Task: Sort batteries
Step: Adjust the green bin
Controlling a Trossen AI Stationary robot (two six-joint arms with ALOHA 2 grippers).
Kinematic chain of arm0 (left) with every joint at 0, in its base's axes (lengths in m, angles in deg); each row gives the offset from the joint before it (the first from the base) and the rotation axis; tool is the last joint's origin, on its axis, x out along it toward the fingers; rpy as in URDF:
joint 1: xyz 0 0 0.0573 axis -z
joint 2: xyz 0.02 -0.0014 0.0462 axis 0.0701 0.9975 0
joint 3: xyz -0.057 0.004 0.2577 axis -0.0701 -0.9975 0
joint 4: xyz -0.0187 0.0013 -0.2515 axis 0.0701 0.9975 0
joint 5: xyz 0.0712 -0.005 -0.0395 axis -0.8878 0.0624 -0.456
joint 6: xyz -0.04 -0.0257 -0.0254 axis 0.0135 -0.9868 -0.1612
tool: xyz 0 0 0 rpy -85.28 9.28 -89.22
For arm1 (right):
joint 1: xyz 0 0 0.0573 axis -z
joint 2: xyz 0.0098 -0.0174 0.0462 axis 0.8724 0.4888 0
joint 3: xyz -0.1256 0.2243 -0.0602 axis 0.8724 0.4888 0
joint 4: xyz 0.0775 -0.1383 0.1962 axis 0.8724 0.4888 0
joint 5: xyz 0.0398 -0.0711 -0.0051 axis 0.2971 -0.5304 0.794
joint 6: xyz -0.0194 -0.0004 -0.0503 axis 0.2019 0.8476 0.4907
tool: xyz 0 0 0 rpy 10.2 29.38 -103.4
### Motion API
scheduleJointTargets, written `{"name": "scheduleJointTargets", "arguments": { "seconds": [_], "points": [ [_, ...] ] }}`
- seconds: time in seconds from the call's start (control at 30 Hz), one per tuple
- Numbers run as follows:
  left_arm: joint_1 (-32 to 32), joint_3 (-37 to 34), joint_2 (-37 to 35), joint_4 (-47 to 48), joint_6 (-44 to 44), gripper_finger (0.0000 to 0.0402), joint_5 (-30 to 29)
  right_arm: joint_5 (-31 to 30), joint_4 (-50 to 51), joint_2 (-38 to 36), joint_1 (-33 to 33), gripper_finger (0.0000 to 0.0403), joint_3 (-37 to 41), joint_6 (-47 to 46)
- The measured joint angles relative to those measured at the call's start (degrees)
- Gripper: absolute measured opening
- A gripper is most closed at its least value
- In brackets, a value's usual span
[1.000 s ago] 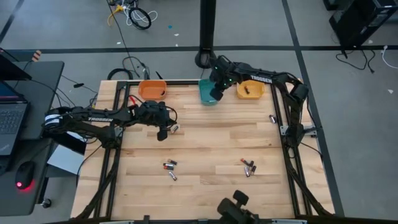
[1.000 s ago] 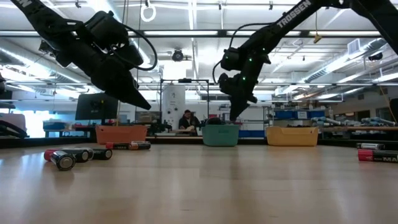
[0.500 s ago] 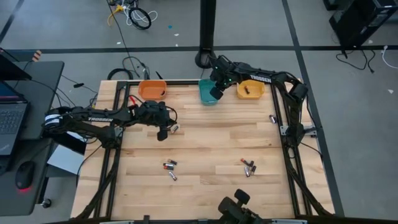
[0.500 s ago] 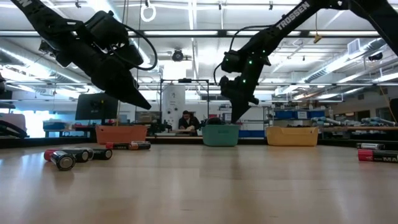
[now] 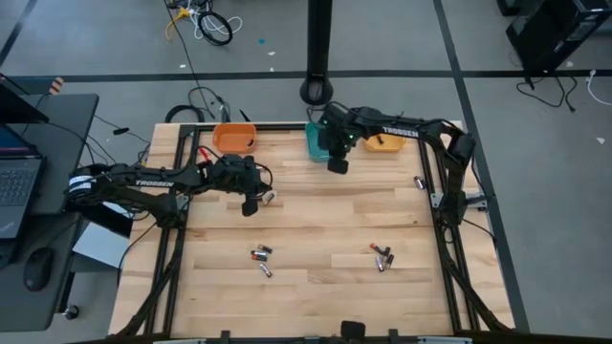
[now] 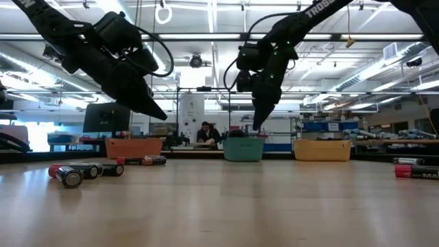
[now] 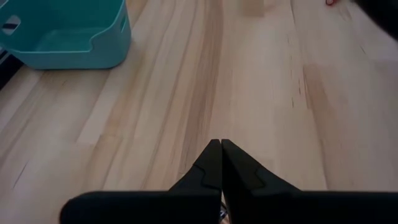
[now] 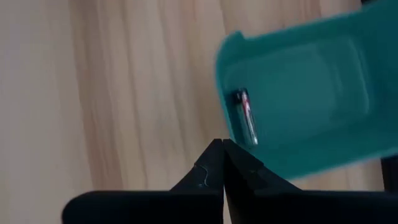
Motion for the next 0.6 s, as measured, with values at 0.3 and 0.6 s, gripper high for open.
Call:
{"name": "scheduleJointTargets", "arguments": {
  "seconds": [0.3, 0.6],
  "points": [
    [0.0, 0.0, 0.0, 0.0, -0.7, 0.0005, 0.0, 0.5, 1.1, 0.1, 0.0, 0.0009, 0.1, 0.3],
    [0.0, 0.0, 0.0, -0.4, -0.7, 0.0005, 0.0, 1.7, 0.4, 2.8, 0.8, 0.0012, 0.5, 0.3]
  ]
}}
